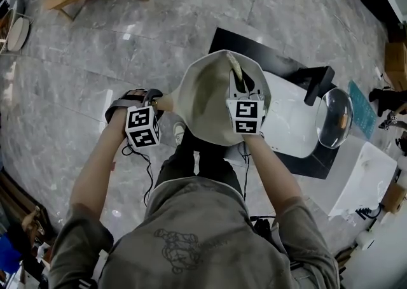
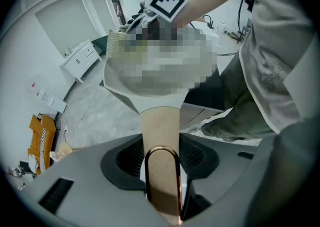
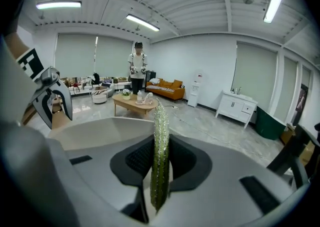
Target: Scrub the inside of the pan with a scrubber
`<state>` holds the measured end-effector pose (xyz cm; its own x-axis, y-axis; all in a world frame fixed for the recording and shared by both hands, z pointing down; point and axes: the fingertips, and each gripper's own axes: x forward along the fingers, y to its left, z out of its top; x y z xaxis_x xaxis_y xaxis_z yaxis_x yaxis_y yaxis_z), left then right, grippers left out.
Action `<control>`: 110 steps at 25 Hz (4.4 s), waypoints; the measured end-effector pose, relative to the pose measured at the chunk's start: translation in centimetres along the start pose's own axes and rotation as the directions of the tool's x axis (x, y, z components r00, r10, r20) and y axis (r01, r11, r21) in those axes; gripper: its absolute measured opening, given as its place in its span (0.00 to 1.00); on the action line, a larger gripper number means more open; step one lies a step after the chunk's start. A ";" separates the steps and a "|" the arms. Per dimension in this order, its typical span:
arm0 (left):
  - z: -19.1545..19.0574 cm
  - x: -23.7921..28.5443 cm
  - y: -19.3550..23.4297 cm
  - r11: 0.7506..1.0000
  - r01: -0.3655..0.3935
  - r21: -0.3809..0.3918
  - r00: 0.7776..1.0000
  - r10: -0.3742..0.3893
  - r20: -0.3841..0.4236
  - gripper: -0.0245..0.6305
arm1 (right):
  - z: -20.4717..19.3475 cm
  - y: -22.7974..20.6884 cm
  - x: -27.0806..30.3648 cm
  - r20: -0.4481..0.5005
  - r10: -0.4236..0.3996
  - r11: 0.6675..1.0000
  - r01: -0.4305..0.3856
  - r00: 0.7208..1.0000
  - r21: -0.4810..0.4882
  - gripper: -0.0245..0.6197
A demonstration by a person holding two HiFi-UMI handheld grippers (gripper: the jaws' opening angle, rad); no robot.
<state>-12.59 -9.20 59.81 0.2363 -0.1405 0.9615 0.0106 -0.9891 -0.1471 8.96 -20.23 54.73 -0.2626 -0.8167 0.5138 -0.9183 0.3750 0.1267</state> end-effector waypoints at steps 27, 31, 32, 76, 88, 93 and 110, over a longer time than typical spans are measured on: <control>0.1 0.1 0.1 0.999 -0.036 0.018 0.999 0.036 0.019 0.33 | -2.9 16.9 -3.3 -0.177 0.629 0.719 -0.653 0.757 -0.237 0.15; 0.2 0.1 0.2 0.999 -0.039 0.015 0.999 0.039 0.015 0.33 | -4.3 18.1 -6.2 -0.261 0.724 0.575 -0.768 0.638 -0.283 0.15; 0.1 0.1 0.2 0.999 -0.039 0.013 0.999 0.039 0.014 0.33 | -4.6 18.2 -6.7 -0.277 0.741 0.544 -0.789 0.612 -0.286 0.15; 0.3 0.2 0.6 0.994 -0.107 0.008 0.993 0.106 0.042 0.33 | -3.9 0.6 1.2 -0.250 -0.031 0.834 -0.113 0.968 -0.540 0.15; 0.0 0.0 0.7 0.994 -0.106 0.001 0.994 0.105 0.033 0.33 | -9.1 8.7 -0.8 -0.509 0.251 0.671 -0.527 0.823 -0.522 0.15; 0.2 0.1 0.8 0.994 -0.112 -0.007 0.993 0.112 0.039 0.33 | -10.2 10.6 -3.6 -0.604 0.367 0.626 -0.668 0.708 -0.402 0.16; 0.1 0.2 0.8 0.993 -0.113 -0.025 0.993 0.113 0.032 0.33 | -10.9 14.1 -14.5 -0.709 0.681 0.401 -0.904 0.183 0.152 0.15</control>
<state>-12.42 -9.99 59.82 0.2673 -0.2502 0.9306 -0.0404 -0.9678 -0.2486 3.02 1.71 58.32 -0.4634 0.4168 0.7820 -0.1755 0.8218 -0.5421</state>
